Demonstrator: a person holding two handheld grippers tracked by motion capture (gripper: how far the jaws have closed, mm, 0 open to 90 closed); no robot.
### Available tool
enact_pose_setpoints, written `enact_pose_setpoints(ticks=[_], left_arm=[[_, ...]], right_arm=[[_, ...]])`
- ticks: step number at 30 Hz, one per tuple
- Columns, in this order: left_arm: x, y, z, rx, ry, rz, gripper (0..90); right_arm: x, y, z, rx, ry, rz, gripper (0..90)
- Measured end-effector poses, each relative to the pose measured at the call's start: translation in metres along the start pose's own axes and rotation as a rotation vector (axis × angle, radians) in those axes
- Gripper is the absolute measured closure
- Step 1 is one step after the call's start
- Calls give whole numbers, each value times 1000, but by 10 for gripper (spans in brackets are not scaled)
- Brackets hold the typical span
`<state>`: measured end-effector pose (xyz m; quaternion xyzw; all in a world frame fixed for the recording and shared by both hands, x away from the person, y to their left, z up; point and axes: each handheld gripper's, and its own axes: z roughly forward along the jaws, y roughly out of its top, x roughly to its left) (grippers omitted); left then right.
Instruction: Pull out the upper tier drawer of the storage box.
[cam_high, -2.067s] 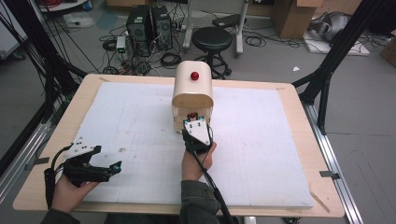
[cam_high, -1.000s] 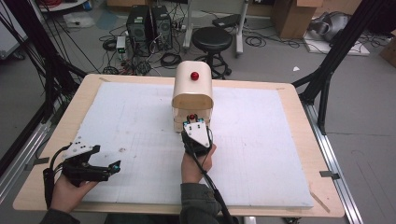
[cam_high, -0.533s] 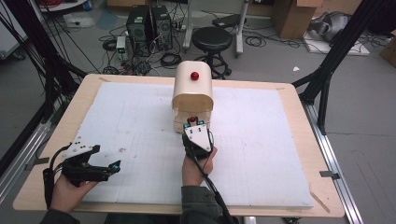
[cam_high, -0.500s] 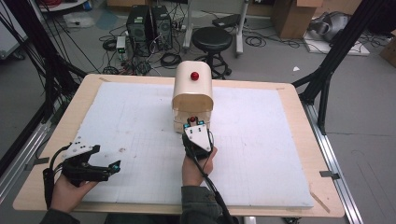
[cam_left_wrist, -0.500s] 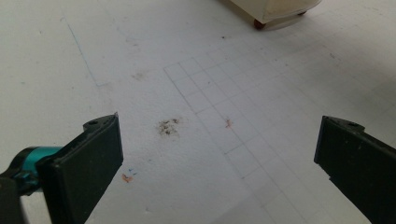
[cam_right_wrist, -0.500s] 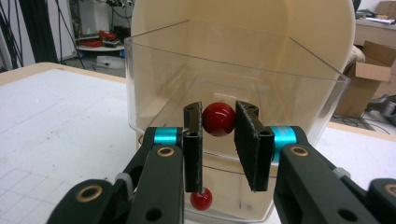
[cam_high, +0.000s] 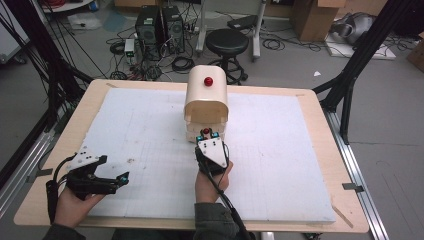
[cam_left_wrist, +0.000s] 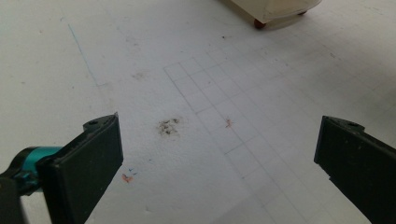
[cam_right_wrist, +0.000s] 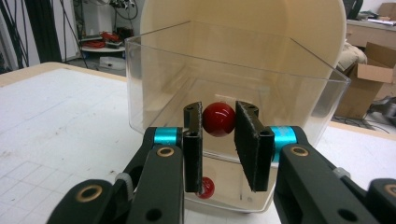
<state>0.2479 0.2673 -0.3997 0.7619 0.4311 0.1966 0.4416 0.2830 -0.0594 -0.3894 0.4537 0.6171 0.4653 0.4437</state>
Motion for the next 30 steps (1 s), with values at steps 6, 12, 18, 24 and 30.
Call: enact_pose_setpoints(ticks=[6, 12, 18, 24, 30], left_arm=[[0, 0, 0, 2, 0, 2, 17], [0, 0, 0, 2, 0, 3, 17], [0, 0, 0, 2, 0, 5, 17], [0, 0, 0, 1, 0, 3, 17], [0, 0, 1, 3, 1, 4, 17]], right_arm=[[0, -1, -4, -4, 4, 1, 730], [1, -2, -8, -8, 8, 4, 730], [0, -3, -12, -9, 10, 3, 730], [1, -4, -15, -13, 17, 5, 730], [1, -5, -19, -14, 19, 3, 730]])
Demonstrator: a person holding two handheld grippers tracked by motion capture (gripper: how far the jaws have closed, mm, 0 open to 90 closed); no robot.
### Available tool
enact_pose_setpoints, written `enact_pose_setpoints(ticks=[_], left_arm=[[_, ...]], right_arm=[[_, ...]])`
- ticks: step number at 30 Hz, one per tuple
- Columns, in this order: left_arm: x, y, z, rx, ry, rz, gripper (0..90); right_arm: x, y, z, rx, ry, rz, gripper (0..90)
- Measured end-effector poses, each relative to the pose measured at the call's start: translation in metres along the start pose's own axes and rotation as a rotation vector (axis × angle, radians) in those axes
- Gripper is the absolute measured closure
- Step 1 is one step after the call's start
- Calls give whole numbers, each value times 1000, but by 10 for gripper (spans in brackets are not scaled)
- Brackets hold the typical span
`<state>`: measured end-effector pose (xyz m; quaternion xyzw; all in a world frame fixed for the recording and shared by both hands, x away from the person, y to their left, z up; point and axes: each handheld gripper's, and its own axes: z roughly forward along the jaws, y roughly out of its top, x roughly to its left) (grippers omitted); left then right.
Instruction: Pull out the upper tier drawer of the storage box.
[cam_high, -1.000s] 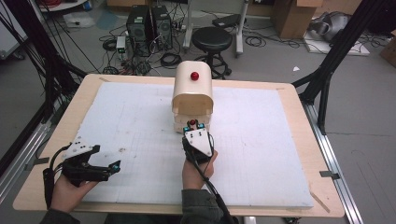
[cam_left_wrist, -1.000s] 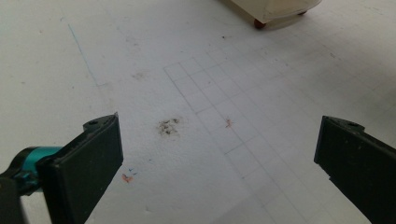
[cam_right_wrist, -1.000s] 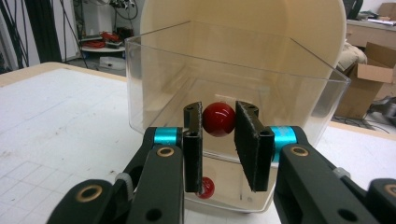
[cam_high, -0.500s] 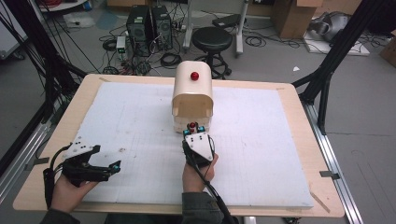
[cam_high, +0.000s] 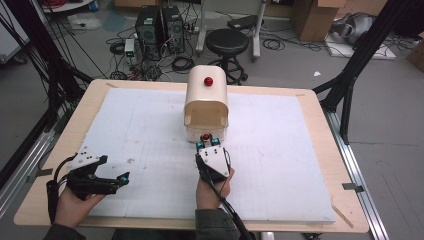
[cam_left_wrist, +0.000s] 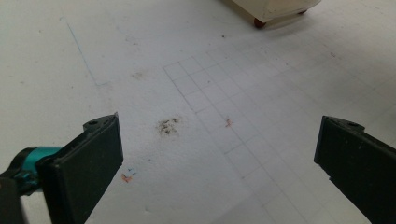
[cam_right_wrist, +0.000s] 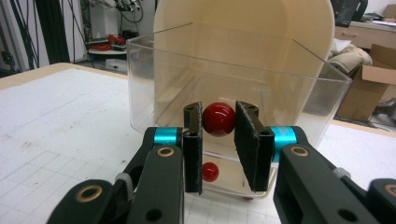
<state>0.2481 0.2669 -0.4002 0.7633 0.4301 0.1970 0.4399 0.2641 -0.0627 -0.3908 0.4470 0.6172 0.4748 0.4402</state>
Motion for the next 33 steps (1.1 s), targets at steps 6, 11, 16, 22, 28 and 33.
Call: enact_pose_setpoints(ticks=[6, 11, 16, 22, 28, 33], left_arm=[[0, 0, 0, 1, 0, 2, 17], [0, 0, 0, 0, 0, 2, 17], [0, 0, 0, -1, 0, 2, 17], [0, 0, 0, 1, 0, 3, 17], [0, 0, 0, -1, 0, 2, 17], [0, 0, 0, 0, 0, 1, 17]], right_arm=[[0, -1, -5, 0, 1, 3, 730], [1, -1, -7, -2, 4, 4, 730], [1, -2, -10, -3, 9, 8, 730], [1, -3, -13, -6, 13, 7, 729], [1, -4, -16, -8, 15, 4, 729], [2, -4, -18, -7, 17, 6, 729]])
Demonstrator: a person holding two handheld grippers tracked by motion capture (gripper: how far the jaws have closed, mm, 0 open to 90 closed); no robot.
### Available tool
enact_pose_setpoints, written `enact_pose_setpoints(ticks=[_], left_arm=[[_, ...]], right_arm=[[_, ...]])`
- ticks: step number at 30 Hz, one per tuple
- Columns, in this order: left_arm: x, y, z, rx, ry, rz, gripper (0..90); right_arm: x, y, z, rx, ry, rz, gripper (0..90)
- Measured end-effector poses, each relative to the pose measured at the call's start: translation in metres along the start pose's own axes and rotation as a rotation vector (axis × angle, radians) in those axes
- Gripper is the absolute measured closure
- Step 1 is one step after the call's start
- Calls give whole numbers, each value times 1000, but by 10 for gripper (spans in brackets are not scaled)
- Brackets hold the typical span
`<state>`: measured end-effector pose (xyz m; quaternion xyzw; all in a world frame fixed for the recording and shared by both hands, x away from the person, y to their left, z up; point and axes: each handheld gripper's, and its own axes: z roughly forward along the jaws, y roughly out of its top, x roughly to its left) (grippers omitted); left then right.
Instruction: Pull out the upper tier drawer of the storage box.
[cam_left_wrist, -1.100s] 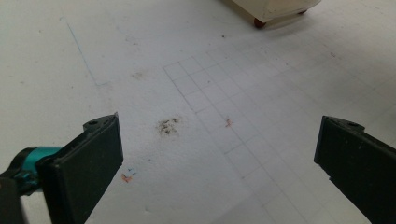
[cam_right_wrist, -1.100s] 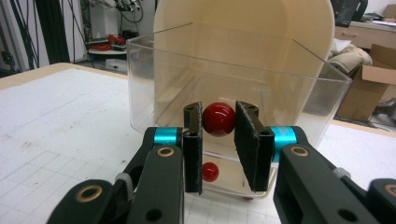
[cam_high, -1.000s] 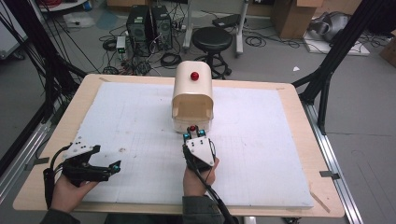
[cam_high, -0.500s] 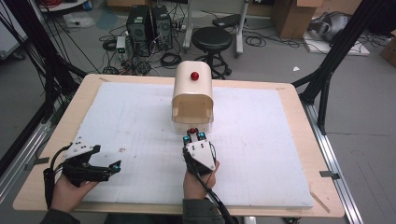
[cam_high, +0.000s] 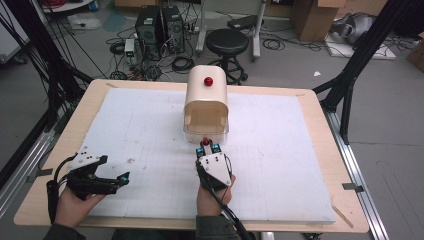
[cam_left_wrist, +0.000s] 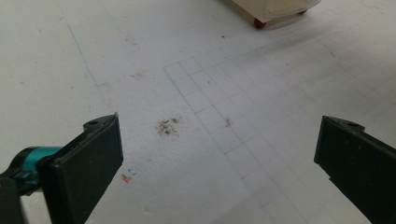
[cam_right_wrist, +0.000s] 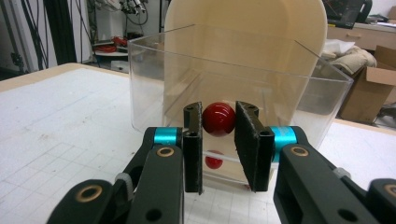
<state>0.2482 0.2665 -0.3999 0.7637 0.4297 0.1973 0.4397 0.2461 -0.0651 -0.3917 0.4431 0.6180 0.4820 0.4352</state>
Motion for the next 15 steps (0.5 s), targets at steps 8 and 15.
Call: enact_pose_setpoints(ticks=[8, 15], left_arm=[[0, 0, 0, 1, 0, 0, 17], [0, 0, 0, -1, 1, -2, 17]], right_arm=[[0, -1, -3, -1, 5, -12, 729], [0, -1, -4, 0, 10, -5, 728]])
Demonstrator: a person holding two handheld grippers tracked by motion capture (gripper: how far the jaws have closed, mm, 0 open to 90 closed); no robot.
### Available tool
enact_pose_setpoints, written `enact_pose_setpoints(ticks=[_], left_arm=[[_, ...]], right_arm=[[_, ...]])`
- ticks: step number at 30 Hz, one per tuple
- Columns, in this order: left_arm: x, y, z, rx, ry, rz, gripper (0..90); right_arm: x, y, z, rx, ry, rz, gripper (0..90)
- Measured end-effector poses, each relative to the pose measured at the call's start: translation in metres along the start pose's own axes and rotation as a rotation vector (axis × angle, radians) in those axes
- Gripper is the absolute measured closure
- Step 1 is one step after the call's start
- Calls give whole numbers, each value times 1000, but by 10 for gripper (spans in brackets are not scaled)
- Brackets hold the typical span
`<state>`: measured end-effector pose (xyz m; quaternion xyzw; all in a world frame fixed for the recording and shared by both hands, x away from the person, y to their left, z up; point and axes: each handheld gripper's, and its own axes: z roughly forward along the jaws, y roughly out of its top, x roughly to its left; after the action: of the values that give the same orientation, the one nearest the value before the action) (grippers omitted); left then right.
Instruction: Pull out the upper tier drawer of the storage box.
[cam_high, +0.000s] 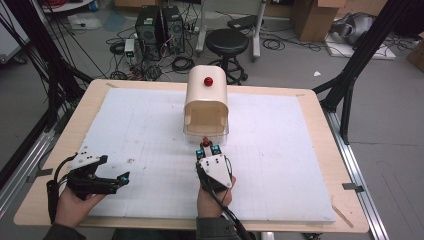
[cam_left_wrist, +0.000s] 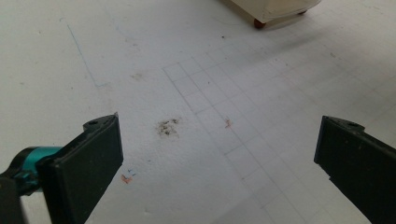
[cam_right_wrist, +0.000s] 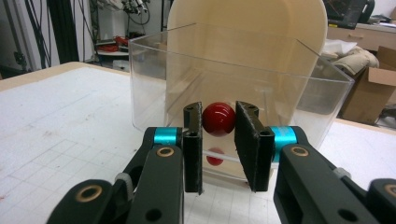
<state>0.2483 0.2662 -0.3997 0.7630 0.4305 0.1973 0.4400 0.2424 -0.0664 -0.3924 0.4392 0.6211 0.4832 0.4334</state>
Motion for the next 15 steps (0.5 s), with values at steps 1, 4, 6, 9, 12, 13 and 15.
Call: enact_pose_setpoints(ticks=[1, 4, 6, 9, 12, 13, 15], left_arm=[[0, 0, 0, 0, 0, 0, 17], [0, 0, 0, 2, 1, 2, 17], [0, 0, 0, 2, 1, 7, 17], [0, 0, 0, 1, 0, 6, 17], [0, 0, 0, 1, 0, 2, 17], [0, 0, 0, 0, 1, 2, 17], [0, 0, 0, -1, 1, 1, 17]], right_arm=[[0, 0, 0, 0, 0, 0, 728], [-2, 0, 0, -4, 21, 22, 719], [-3, 0, 0, -7, 23, 18, 717], [-3, 1, -1, -11, 29, 18, 710], [-3, 0, -2, -14, 31, 17, 707], [-3, 0, -2, -14, 31, 17, 707], [-3, 0, -3, -16, 34, 16, 707]])
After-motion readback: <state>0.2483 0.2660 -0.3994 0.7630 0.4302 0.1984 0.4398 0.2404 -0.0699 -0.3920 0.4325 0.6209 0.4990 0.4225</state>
